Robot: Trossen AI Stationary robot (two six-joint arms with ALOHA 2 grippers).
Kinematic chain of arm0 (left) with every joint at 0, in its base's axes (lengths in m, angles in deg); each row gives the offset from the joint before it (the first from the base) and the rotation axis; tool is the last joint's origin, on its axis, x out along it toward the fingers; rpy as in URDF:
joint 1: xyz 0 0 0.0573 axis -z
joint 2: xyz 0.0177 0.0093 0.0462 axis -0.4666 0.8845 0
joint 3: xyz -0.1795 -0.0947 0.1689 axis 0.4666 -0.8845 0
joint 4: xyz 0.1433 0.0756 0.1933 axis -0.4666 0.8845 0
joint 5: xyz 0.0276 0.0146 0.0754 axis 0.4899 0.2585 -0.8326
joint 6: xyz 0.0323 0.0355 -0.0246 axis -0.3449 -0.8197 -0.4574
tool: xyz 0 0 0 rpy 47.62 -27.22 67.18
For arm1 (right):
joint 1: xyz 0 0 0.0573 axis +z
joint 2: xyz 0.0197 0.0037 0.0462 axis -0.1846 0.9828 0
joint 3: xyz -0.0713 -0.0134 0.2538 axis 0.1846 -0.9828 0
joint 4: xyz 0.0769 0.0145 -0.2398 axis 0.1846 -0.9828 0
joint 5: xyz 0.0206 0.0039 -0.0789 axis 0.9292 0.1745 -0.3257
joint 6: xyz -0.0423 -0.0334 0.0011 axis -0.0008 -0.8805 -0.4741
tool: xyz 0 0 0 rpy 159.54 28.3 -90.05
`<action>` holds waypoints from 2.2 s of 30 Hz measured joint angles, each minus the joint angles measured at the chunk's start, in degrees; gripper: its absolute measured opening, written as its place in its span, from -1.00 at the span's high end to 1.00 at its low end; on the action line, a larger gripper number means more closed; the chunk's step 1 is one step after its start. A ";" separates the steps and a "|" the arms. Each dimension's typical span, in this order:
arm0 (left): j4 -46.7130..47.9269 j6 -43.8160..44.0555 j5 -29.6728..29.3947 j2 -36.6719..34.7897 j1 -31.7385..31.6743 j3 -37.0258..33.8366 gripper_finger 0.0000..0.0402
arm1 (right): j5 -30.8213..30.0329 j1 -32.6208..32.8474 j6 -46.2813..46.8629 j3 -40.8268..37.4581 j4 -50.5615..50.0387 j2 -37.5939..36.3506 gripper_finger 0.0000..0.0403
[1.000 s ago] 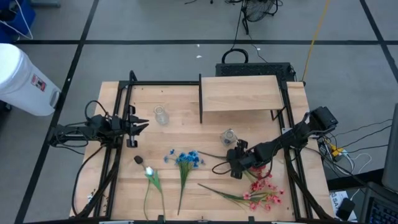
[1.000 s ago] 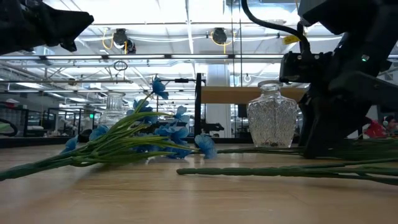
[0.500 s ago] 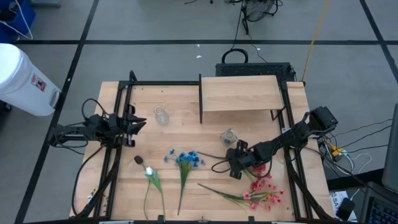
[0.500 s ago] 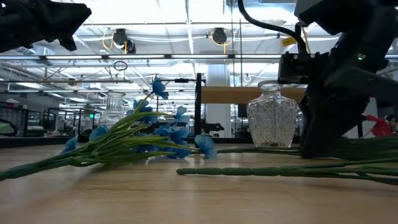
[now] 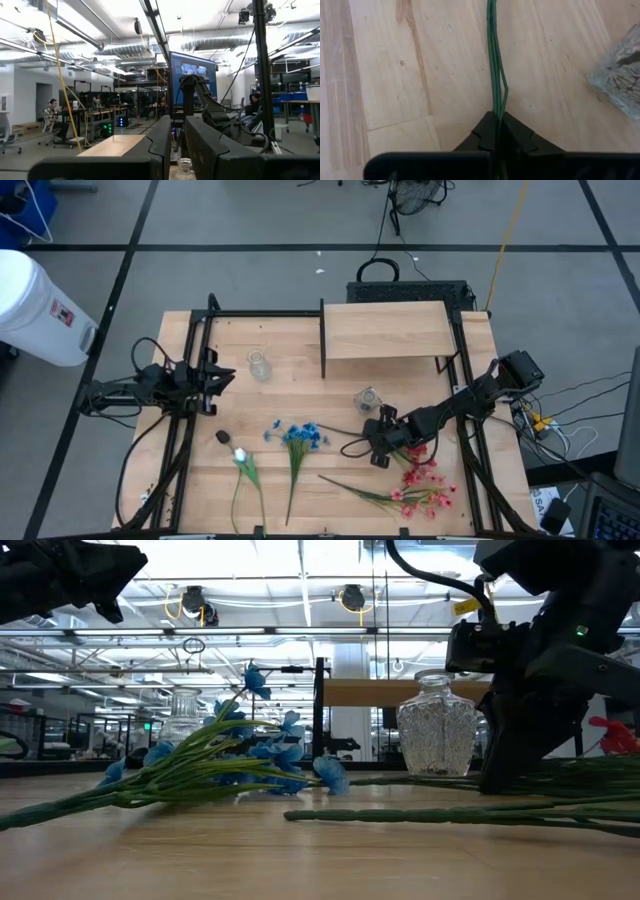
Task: Pick and place flowers into a vace then onto a shelf
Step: Put the red flowers into the right transparent vase
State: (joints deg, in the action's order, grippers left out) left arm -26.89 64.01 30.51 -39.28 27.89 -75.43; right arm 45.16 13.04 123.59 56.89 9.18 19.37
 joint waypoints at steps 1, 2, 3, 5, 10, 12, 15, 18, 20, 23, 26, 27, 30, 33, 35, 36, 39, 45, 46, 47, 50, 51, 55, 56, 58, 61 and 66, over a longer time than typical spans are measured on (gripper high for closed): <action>0.00 0.00 -0.53 0.00 0.00 0.00 0.68 | 0.25 0.01 -0.20 -0.09 -0.46 -0.84 0.98; 0.02 0.00 -1.08 -0.02 0.00 0.00 0.68 | 0.52 0.18 -0.17 -0.16 -1.07 -1.67 0.98; 0.10 0.02 -1.85 -0.01 0.00 0.00 0.68 | 0.38 0.38 -0.08 -0.25 -1.65 -2.54 0.99; 0.17 0.11 -2.65 -0.01 0.00 0.00 0.68 | -0.50 0.75 -0.01 -0.22 -1.69 -3.98 0.99; 0.37 0.17 -2.78 -0.02 0.00 0.00 0.68 | -1.05 1.35 0.01 -0.17 -2.89 -7.12 0.99; 0.45 0.16 -2.78 0.00 0.00 0.00 0.68 | -1.10 1.68 0.02 -0.13 -4.04 -8.36 1.00; 0.46 0.01 -3.16 0.00 0.00 0.00 0.68 | -1.15 2.26 0.46 -0.09 -6.82 -9.94 1.00; 0.55 0.05 -5.02 -0.01 0.00 0.00 0.68 | -1.57 2.80 0.47 0.87 -11.20 -11.81 1.00; 0.55 0.11 -5.56 -0.02 0.00 0.00 0.68 | -1.71 3.06 0.32 2.23 -13.96 -13.10 1.00; 0.57 0.21 -5.61 -0.01 0.00 0.00 0.68 | -1.89 3.08 -0.83 4.57 -16.99 -15.20 1.00; 0.67 1.75 -6.55 -0.01 0.00 0.00 0.68 | -3.25 3.07 -2.51 7.03 -20.61 -17.43 1.00; 0.80 2.57 -7.25 -0.01 0.00 0.00 0.68 | -3.25 3.06 -2.60 8.07 -22.46 -18.07 1.00; 1.61 3.01 -9.33 -0.02 0.00 0.00 0.68 | -3.58 3.06 -2.66 11.19 -28.35 -19.76 1.00; 2.49 3.01 -11.15 0.10 0.00 0.00 0.68 | -5.09 3.06 -3.00 14.71 -33.49 -20.89 1.00; 2.80 3.02 -11.72 0.31 0.00 -0.01 0.68 | -6.17 3.06 -3.26 17.25 -36.48 -21.54 1.00; 2.78 3.11 -11.72 0.45 0.00 -0.02 0.68 | -6.33 3.05 -3.68 18.53 -37.70 -21.67 1.00; 2.71 3.21 -11.72 0.74 0.00 -0.02 0.68 | -6.44 2.54 -5.23 21.34 -38.53 -21.99 1.00; 2.62 3.02 -11.76 0.72 0.00 -0.02 0.68 | -7.37 1.60 -10.70 25.79 -38.68 -22.34 1.00; 2.64 3.02 -11.78 0.73 0.00 -0.02 0.68 | -8.20 1.39 -11.40 26.98 -39.98 -22.32 1.00; 2.64 3.02 -11.79 0.72 0.00 -0.02 0.68 | -9.03 1.14 -12.04 28.30 -41.09 -22.34 1.00; 2.64 2.99 -12.49 0.74 0.00 -0.02 0.68 | -10.72 0.19 -14.07 32.69 -44.20 -22.39 1.00; 2.67 2.99 -12.96 0.74 0.00 -0.02 0.68 | -11.46 0.06 -14.56 34.13 -45.25 -22.39 1.00; 3.03 2.97 -13.99 0.74 0.00 -0.02 0.68 | -13.32 -0.35 -15.20 37.71 -46.17 -22.45 1.00; 3.07 2.96 -14.29 0.74 0.00 -0.02 0.68 | -12.85 -0.41 -15.14 37.90 -46.22 -22.43 1.00; 3.21 2.97 -14.32 0.72 -0.01 -0.02 0.68 | -11.24 -0.03 -12.55 37.80 -46.82 -22.07 1.00; 3.42 2.97 -14.32 0.72 0.00 -0.02 0.68 | -6.27 2.08 -8.37 36.19 -46.19 -20.00 1.00; 3.63 2.97 -14.32 0.72 0.00 -0.02 0.68 | -2.89 7.57 -5.16 32.99 -46.84 -13.69 1.00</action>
State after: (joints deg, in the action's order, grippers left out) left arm -23.27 66.98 16.18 -38.56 27.89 -75.45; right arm 42.26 20.61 118.43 89.88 -37.66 5.67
